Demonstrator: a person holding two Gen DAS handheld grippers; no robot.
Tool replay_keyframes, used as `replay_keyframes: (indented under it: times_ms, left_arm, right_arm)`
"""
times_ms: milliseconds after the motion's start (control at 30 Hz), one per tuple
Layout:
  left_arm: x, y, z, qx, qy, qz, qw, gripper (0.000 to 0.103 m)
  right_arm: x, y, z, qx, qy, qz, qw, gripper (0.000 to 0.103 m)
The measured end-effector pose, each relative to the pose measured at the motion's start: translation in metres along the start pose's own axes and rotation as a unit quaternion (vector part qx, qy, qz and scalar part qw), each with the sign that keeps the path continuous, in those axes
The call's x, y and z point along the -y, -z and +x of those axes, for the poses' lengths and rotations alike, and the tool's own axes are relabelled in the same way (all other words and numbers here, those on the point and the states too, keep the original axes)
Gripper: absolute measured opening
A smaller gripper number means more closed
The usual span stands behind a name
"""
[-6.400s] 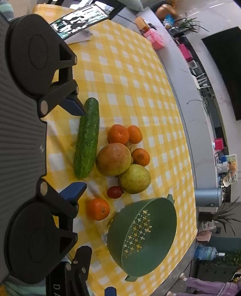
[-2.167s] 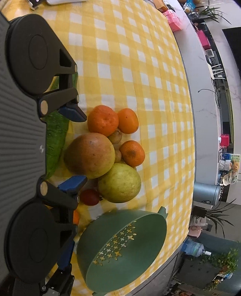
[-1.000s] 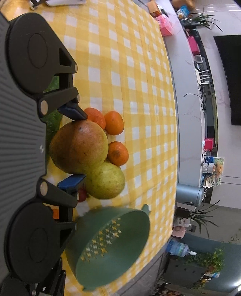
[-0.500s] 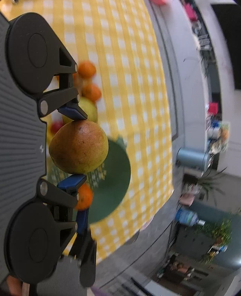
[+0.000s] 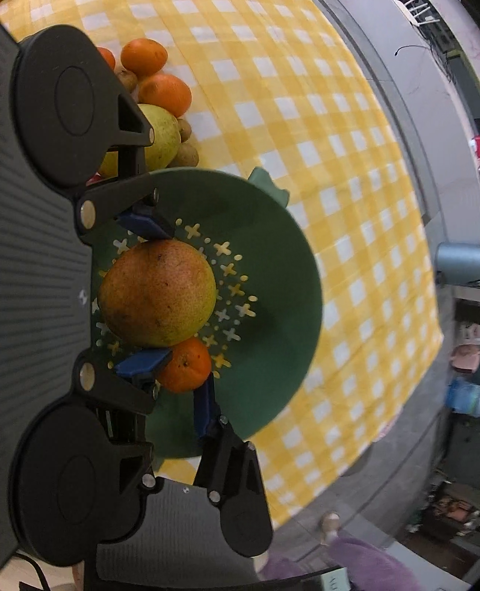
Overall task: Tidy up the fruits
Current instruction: 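Carry the mango into the green colander and open the left gripper while the right releases the tangerine there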
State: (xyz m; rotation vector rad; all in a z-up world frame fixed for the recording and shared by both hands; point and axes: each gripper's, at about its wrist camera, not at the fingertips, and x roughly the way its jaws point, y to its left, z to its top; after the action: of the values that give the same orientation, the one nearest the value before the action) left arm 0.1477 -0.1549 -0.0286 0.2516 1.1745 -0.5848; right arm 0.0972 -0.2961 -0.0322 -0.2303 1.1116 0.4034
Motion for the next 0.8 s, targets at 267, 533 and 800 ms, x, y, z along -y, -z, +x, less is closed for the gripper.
replay_keyframes:
  times_ms: [267, 533, 800]
  left_arm:
    - [-0.003, -0.006, 0.017, -0.025, -0.012, 0.014, 0.9995, 0.073]
    - [-0.003, -0.002, 0.027, -0.033, -0.026, 0.025, 0.9988, 0.073]
    - [0.001, -0.001, 0.028, -0.031, -0.037, 0.037, 0.9982, 0.073]
  right_arm:
    - [-0.001, -0.007, 0.021, -0.028, -0.018, -0.034, 0.999, 0.040]
    - [-0.003, -0.005, 0.032, -0.042, -0.016, -0.045, 0.998, 0.041]
    - [-0.008, -0.005, 0.032, -0.048, -0.008, -0.058, 0.997, 0.041]
